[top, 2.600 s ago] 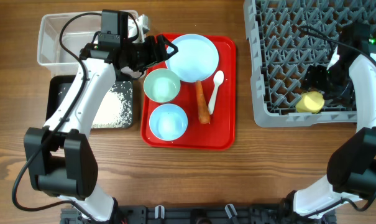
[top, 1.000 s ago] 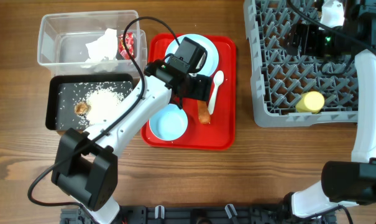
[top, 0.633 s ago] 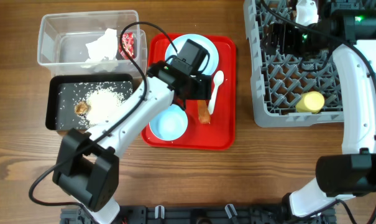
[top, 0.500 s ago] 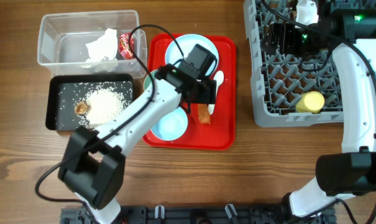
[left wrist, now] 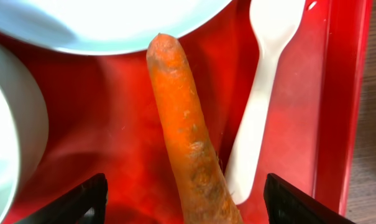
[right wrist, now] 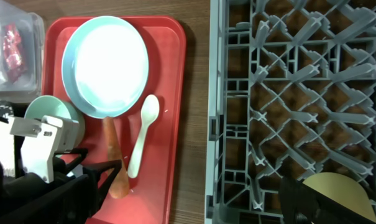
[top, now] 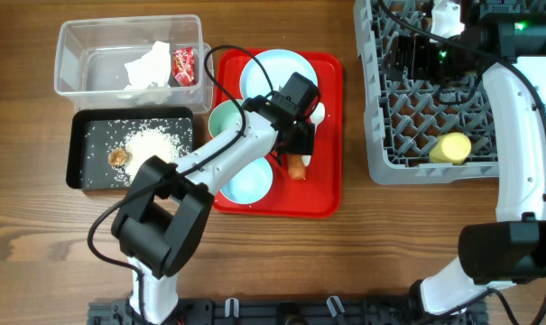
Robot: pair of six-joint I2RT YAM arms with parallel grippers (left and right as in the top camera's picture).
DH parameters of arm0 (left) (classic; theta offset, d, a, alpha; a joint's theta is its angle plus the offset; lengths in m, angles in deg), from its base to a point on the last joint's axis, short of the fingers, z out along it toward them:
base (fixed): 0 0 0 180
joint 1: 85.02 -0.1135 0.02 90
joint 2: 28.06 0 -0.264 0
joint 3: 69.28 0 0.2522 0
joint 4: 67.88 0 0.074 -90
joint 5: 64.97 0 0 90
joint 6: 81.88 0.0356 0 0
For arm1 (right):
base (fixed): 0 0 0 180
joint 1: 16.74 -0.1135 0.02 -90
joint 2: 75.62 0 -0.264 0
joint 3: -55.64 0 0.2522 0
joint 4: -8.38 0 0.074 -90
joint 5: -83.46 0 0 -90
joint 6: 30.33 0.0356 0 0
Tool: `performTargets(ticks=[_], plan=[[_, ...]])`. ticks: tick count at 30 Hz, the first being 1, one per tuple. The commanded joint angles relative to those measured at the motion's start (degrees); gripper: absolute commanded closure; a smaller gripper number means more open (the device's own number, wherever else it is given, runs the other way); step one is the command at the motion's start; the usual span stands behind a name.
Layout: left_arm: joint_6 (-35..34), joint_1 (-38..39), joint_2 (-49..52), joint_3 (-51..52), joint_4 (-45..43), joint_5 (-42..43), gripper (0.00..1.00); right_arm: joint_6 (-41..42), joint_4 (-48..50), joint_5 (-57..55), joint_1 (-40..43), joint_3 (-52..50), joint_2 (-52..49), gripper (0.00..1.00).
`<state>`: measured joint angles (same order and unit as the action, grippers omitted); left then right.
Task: Sort waste into correct bins and load items into the dishwasher rack
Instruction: 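Reach the left gripper to the red tray and grasp the carrot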
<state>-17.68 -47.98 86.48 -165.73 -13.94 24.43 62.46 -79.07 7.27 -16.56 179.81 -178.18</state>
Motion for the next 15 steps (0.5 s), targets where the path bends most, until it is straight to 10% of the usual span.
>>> performTargets(ticks=[1, 15], plan=[[4.68, 0.17, 2.6, -0.68, -0.22, -0.24, 0.21, 0.61, -0.07, -1.14, 0.09, 0.13, -1.11, 0.03], [8.92, -0.52, 7.1, -0.68, -0.94, -0.35, 0.4, 0.2, -0.57, -2.25, 0.11, 0.13, -1.11, 0.03]])
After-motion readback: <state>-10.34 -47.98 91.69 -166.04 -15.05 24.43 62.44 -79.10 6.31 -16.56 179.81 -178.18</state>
